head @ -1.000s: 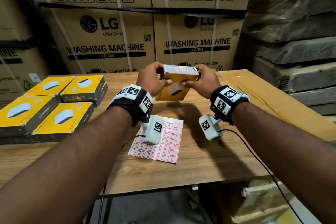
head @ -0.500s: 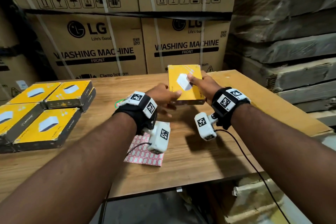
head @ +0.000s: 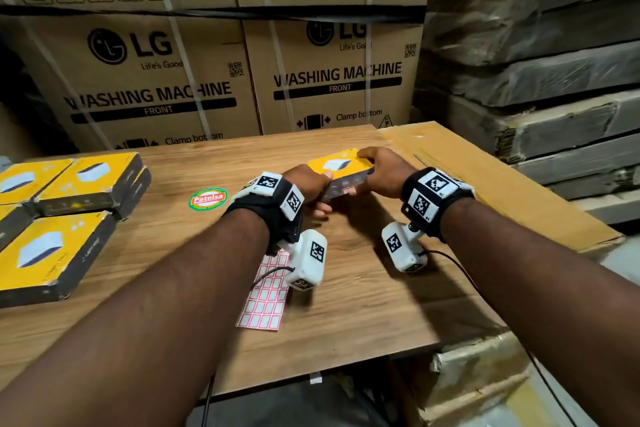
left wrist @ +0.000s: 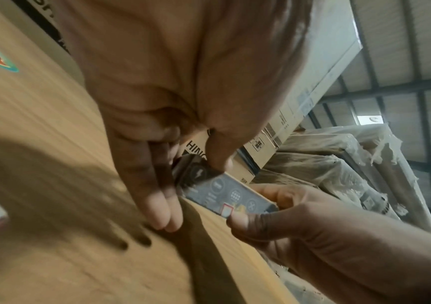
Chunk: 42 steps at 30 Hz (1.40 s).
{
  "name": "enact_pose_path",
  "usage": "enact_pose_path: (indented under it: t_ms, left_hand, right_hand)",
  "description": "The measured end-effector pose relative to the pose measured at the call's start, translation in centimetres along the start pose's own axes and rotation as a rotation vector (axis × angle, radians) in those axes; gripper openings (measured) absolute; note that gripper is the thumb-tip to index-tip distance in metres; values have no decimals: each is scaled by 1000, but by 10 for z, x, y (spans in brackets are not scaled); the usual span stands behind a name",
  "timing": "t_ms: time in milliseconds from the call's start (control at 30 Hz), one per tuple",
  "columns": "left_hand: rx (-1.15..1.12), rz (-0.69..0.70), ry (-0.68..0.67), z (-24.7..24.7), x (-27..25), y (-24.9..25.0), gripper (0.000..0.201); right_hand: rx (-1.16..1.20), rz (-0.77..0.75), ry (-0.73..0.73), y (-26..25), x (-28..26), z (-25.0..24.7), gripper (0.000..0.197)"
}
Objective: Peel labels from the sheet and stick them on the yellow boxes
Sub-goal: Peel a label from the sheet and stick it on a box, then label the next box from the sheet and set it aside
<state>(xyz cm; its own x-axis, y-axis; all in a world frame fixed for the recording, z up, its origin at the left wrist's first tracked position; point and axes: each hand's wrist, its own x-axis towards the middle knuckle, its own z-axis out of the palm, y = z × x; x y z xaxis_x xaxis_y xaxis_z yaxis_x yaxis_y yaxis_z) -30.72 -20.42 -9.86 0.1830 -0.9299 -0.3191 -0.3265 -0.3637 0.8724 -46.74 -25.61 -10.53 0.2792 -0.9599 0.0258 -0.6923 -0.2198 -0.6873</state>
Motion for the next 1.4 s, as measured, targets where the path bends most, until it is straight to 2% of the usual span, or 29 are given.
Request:
enact_pose_path:
  t_ms: [133,267,400,533,767,867,1000,1133,1233,1333,1400]
  left_hand:
    - [92,58,45,9,10,-1,35]
    - [393,175,113,13,22,0,39]
    - [624,217,171,19,29,5,40]
    - [703,217,238,27,42,7,50]
    - [777,209,215,23,58,2,43]
    - [764,239,189,22,56,5,28]
    - [554,211,91,2,50,8,22]
    - [476,205,220,-48,34,9,22]
    - [553,194,287,-89,14,-1,25]
    - [642,119,210,-122,-9,-20,30]
    - [741,81,160,-140,-26,-36,31]
  right_hand:
    - [-80,21,4,11,8,-2,82]
    - [-148,50,46,19,12,-5,79]
    - [-259,87,54,22,17,-9,74]
    - [-349,113,56,18,24,-13,70]
    - [-429,128,13,18,33,-12,71]
    - [-454,142,-5,15,34,-11,72]
    - [-510,149,-24,-4,30,-2,76]
    - [-554,-19,-12,-46,17,15,64]
    - [-534,-139,-137,-87,6,34,58]
    - [-526,-147,-441,-123,-7,60,41]
    - [-566,-133,-606,-143,-16,81,38]
